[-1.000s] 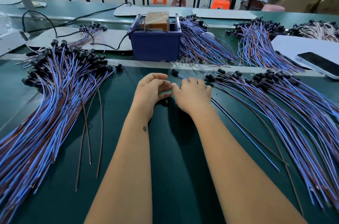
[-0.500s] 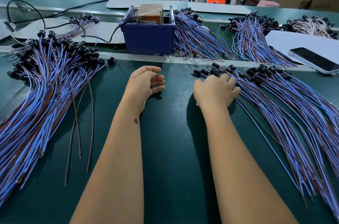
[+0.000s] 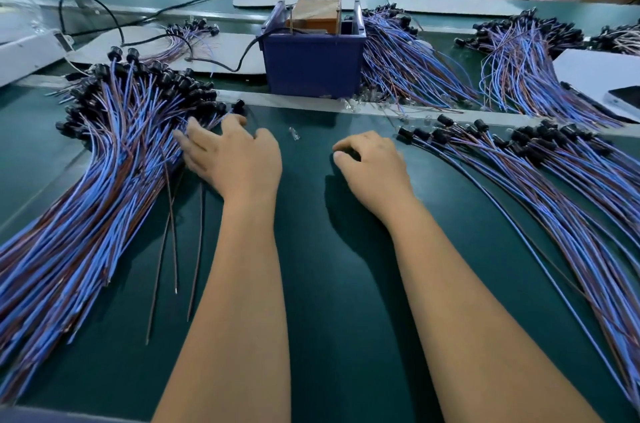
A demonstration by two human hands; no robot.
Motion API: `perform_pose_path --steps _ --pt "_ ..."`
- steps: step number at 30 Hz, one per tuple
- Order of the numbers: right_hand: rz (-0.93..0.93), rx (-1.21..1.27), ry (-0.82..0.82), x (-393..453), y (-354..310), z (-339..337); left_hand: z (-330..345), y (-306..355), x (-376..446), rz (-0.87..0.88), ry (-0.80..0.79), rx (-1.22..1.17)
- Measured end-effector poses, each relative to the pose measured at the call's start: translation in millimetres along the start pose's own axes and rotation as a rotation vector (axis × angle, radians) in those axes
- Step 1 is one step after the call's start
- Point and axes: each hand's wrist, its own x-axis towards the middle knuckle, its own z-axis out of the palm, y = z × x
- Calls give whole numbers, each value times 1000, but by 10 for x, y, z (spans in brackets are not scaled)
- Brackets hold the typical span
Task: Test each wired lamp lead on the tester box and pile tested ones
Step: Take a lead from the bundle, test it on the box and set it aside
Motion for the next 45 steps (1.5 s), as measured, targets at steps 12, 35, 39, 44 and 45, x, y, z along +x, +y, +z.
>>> perform_pose_path --steps 12,35,39,44,45 --pt "9 9 -1 -20 -30 -4 106 21 232 101 -183 384" --pt "6 8 3 -30 -25 16 15 -116 229 124 -104 344" --pt "9 2 6 -34 -36 16 9 -70 209 69 -126 377" --pt "4 -15 4 -37 -39 19 12 -26 184 176 -122 273" --pt "3 -21 1 -39 -39 20 27 -2 163 177 -129 271"
